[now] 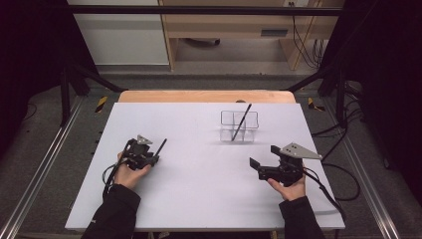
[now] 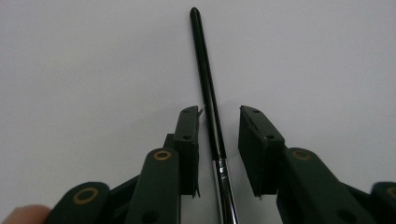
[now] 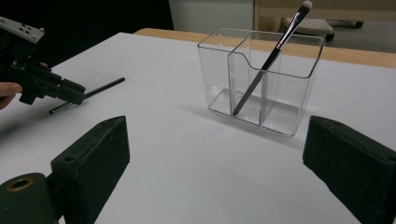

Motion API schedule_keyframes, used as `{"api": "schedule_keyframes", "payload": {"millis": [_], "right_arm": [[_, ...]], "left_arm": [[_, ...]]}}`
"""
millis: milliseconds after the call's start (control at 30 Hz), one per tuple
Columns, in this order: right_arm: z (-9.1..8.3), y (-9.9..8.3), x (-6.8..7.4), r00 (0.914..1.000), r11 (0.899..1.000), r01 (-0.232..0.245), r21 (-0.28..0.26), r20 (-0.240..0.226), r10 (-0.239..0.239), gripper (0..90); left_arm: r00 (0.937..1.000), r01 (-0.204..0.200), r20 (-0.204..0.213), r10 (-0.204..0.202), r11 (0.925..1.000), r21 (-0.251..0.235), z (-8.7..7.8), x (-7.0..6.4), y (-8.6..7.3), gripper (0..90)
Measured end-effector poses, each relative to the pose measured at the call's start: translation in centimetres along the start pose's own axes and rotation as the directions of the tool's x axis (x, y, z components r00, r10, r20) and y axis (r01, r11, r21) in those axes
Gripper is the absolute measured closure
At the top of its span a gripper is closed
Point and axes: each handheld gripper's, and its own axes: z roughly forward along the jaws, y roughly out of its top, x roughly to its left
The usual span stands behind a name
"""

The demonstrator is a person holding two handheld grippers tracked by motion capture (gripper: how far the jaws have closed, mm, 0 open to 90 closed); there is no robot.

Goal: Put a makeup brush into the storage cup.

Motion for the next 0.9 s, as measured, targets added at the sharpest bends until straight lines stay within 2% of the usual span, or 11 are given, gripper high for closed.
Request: {"api": "schedule_keyframes", "payload": {"millis": [400, 700, 800, 900], "right_arm": [[0.07, -0.04, 0.03, 1.0, 1.0, -0.002, 0.004, 0.001, 0.002, 7.6], [0.1, -0.05, 0.04, 1.0, 1.0, -0.001, 0.005, -0.001, 0.001, 7.6], [0.09, -0.05, 0.05, 1.0, 1.0, -0.002, 0.005, 0.0, 0.002, 7.6], [0.04, -0.03, 0.04, 1.0, 1.0, -0.003, 0.003, 0.0, 0.003, 7.6]], "left_arm": [[1.0, -0.002, 0.008, 0.002, 1.0, 0.009, -0.1, -0.15, -0.02, 80.4], [0.9996, -0.014, 0.024, 0.014, 0.9999, 0.009, -0.18, -0.12, -0.08, 83.0], [0.9976, -0.03, 0.063, 0.03, 0.9995, 0.003, -0.17, -0.38, -0.1, 83.2], [0.9951, -0.056, 0.082, 0.056, 0.9984, 0.002, -0.17, -0.78, -0.03, 83.3]]}}
